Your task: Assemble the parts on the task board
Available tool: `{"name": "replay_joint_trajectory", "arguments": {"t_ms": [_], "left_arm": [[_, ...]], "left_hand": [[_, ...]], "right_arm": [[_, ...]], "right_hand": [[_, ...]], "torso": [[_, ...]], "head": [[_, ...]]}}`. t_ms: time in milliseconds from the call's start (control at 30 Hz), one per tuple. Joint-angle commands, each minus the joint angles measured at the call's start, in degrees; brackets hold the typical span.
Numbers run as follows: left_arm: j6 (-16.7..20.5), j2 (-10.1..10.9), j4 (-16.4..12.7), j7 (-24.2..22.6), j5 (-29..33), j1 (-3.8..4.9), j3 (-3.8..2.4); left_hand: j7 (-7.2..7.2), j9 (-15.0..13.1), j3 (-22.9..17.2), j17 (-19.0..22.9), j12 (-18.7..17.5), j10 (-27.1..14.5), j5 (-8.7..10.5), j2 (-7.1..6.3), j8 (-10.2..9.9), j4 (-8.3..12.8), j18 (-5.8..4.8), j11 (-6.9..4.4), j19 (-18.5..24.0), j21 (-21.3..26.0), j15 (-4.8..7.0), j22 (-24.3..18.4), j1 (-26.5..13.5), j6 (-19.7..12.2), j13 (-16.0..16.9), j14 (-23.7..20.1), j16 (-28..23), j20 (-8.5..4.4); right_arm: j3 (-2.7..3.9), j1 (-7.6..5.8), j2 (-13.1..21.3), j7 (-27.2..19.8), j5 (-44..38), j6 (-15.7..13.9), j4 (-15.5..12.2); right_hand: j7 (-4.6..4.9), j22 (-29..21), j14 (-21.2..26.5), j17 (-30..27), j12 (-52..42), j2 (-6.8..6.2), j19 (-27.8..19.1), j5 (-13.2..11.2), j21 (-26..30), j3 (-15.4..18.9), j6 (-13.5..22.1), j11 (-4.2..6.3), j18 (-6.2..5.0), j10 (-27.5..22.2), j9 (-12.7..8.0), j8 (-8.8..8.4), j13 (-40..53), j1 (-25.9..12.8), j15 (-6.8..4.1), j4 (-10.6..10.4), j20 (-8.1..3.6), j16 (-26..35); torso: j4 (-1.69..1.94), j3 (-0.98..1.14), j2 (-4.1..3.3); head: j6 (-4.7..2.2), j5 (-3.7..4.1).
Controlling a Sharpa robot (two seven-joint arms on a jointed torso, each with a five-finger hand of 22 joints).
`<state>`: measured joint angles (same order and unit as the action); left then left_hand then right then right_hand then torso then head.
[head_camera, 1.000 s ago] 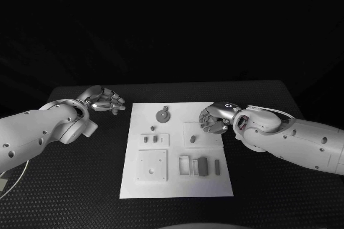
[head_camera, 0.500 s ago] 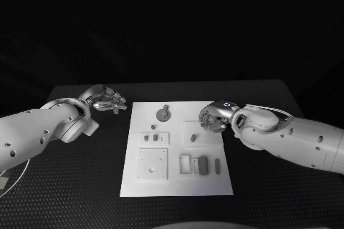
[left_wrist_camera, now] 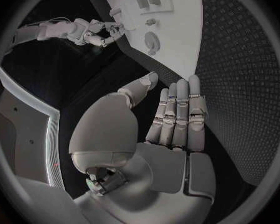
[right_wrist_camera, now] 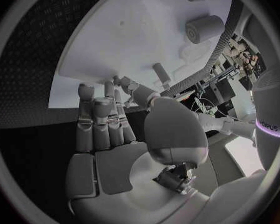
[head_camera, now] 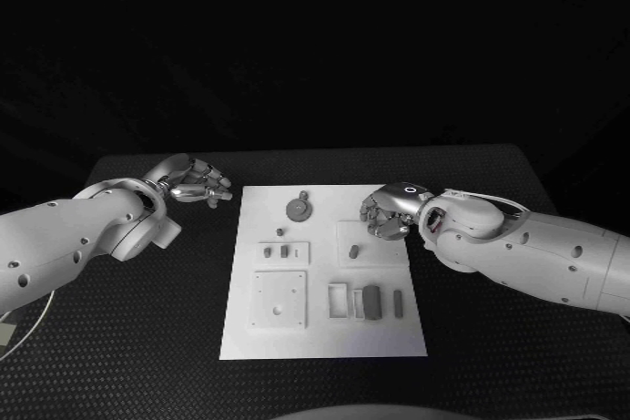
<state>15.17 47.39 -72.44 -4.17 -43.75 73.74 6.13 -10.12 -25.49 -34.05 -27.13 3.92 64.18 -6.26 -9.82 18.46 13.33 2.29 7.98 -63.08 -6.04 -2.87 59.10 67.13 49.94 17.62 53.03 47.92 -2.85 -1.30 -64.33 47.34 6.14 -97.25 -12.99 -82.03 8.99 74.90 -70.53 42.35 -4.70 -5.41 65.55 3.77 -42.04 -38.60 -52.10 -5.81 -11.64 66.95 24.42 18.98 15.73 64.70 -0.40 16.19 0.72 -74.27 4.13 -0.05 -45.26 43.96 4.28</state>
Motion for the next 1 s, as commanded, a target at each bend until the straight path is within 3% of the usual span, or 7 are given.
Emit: {"name": "replay_joint_trajectory", "arguments": {"t_ms": [33, 733, 1000], "left_arm": [[-0.75, -0.09, -0.11, -0.42, -0.21, 0.10, -0.03], [-0.47, -0.09, -0.23, -0.48, -0.39, 0.09, -0.02], [-0.45, 0.06, -0.27, -0.41, -0.79, 0.09, -0.01]], "left_hand": [[-0.05, 0.09, 0.02, -0.10, -0.16, -0.44, 0.21, 0.03, 0.13, -0.21, 1.20, 0.03, -0.45, 0.26, 0.02, -0.08, -0.05, -0.46, -0.10, 0.43, -0.34, 0.06], [-0.04, 0.09, 0.03, -0.32, -0.16, -0.68, 0.22, 0.03, 0.20, -0.26, 1.20, 0.12, -0.51, 0.45, 0.00, -0.20, 0.13, -0.47, -0.29, 0.46, -0.57, 0.07], [0.00, 0.06, 0.05, -0.42, -0.13, -0.69, 0.22, 0.03, 0.30, -0.27, 1.20, 0.12, -0.57, 0.51, 0.00, -0.23, 0.20, -0.37, -0.34, 0.51, -0.64, 0.07]], "right_arm": [[-0.76, 0.71, -0.01, 0.07, -0.89, 3.41, 0.21], [-1.69, 0.83, 0.01, 2.23, -9.64, 2.18, -0.66], [-2.30, 1.16, 0.19, 3.08, -12.03, 2.29, -1.27]], "right_hand": [[-0.15, 1.08, -0.15, -0.01, -0.33, -0.02, 0.41, 0.09, 0.35, 0.29, -0.82, 0.16, -3.36, 0.93, 0.14, 0.33, -0.14, -0.41, -0.35, 0.06, 0.01, 0.21], [-1.48, 1.13, -0.21, 0.30, -1.21, -1.42, 0.82, 0.10, 0.43, 0.30, -3.54, 1.30, -3.36, 3.92, 1.83, 1.96, -0.61, -0.64, -1.48, -0.01, -0.20, 0.29], [-1.35, 1.02, -0.29, 0.09, -0.24, -3.31, 0.69, 0.10, 0.83, -0.19, -3.24, 0.77, -3.36, 2.76, 1.74, 1.43, -1.30, 0.79, -0.97, 0.27, -0.23, 0.93]], "torso": [[-0.04, -0.02, 0.01], [-0.02, 0.01, 0.01], [0.00, 0.01, 0.01]], "head": [[0.04, 0.08], [0.30, 0.45], [0.47, 0.51]]}}
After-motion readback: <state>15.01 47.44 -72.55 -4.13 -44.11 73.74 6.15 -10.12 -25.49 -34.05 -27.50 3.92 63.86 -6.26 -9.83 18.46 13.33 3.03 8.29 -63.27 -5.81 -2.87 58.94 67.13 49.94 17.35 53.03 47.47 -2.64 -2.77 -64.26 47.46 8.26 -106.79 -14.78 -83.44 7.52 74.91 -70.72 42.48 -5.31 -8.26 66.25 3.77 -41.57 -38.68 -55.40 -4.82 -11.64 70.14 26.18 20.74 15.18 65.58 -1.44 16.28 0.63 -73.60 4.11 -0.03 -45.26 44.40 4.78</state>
